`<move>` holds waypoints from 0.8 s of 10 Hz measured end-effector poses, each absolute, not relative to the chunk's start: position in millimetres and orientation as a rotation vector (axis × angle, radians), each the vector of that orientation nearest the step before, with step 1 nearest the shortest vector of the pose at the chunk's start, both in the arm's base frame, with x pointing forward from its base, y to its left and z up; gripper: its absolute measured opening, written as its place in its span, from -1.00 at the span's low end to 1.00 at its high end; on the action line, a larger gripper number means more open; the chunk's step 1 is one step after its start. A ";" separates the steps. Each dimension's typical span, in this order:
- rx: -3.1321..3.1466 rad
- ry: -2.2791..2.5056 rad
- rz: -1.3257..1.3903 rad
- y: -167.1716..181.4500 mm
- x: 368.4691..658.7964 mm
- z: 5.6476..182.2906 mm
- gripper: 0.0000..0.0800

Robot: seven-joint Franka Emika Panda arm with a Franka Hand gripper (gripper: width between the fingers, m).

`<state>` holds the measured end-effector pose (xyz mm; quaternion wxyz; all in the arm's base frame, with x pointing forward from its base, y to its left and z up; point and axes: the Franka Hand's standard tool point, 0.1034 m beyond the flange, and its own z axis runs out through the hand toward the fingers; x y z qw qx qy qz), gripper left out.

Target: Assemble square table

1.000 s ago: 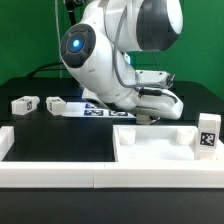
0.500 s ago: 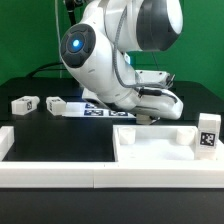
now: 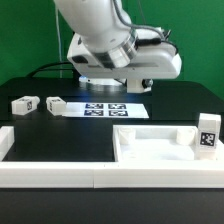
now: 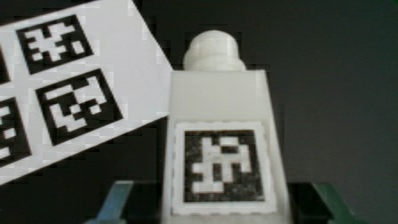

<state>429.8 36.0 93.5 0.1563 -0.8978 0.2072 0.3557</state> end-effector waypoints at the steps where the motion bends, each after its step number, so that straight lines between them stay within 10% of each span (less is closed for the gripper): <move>1: -2.635 0.611 0.888 34.5 437.3 89.0 -0.28; 4: -2.773 0.636 0.584 31.0 449.7 78.2 -0.27; 8: -3.055 0.385 0.157 27.1 522.4 143.3 -0.27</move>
Offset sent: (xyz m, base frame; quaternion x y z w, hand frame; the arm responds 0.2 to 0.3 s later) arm 0.0119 -0.0139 -0.0309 -0.0497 0.2359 -0.0145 0.9704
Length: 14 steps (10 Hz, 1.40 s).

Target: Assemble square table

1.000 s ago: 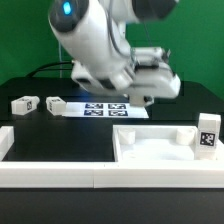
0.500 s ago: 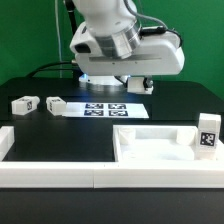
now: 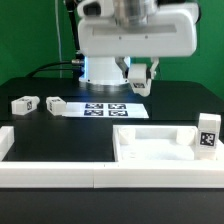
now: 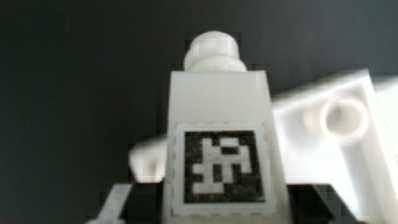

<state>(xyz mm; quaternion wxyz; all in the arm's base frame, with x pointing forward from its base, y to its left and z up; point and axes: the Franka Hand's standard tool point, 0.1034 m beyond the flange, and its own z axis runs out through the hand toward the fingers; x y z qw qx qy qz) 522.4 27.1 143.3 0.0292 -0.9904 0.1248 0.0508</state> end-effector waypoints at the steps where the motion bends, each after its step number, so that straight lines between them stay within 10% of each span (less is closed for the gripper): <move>1: -3.054 0.388 0.027 31.0 526.4 141.6 -0.27; 9: -2.964 0.347 -0.846 28.8 591.4 146.3 -0.27; 14: -2.985 0.311 -0.889 32.9 584.5 131.0 -0.27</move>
Offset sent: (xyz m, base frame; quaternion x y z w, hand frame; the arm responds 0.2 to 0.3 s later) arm 0.0000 0.0000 0.0000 0.0000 0.1938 0.0000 0.9810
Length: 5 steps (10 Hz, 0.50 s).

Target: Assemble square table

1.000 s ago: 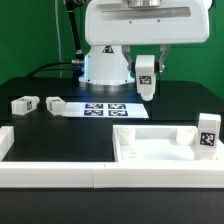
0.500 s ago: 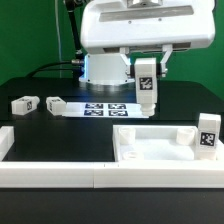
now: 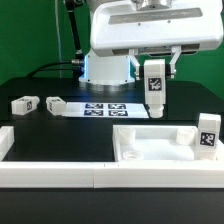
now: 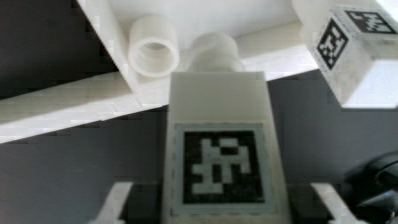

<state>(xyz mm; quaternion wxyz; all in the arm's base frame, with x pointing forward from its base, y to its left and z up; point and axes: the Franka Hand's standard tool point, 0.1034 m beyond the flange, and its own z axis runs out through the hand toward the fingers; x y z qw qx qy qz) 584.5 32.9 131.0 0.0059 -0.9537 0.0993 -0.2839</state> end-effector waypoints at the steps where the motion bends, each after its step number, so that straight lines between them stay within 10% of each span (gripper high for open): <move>1: -3.020 0.273 -0.870 22.3 589.0 122.4 -0.27; 5: -3.037 0.261 -0.918 1.5 618.1 117.1 -0.27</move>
Offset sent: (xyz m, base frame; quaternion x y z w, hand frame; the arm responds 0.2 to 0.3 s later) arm 0.0383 -0.0040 -0.0083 0.0363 -0.0050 -0.0008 0.9993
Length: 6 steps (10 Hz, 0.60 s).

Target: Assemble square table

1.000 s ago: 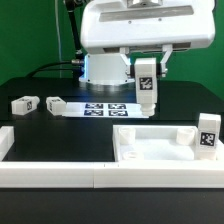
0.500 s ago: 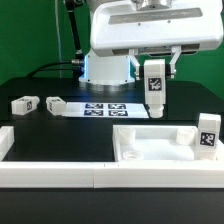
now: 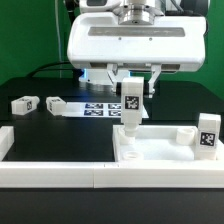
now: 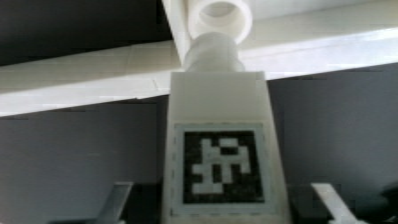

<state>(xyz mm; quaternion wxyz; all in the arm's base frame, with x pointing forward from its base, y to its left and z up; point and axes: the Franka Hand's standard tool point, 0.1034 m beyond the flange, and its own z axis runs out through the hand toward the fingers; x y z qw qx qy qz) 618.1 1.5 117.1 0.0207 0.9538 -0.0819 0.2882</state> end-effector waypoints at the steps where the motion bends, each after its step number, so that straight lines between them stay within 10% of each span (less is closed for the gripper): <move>1: 2.956 -0.255 0.889 0.0 619.1 113.5 -0.27; 6: 2.953 -0.254 0.875 -0.2 624.8 100.1 -0.27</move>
Offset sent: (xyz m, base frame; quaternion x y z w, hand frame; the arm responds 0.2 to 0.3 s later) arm 0.0238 -0.0012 -0.0067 0.0006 0.0183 0.0064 0.9998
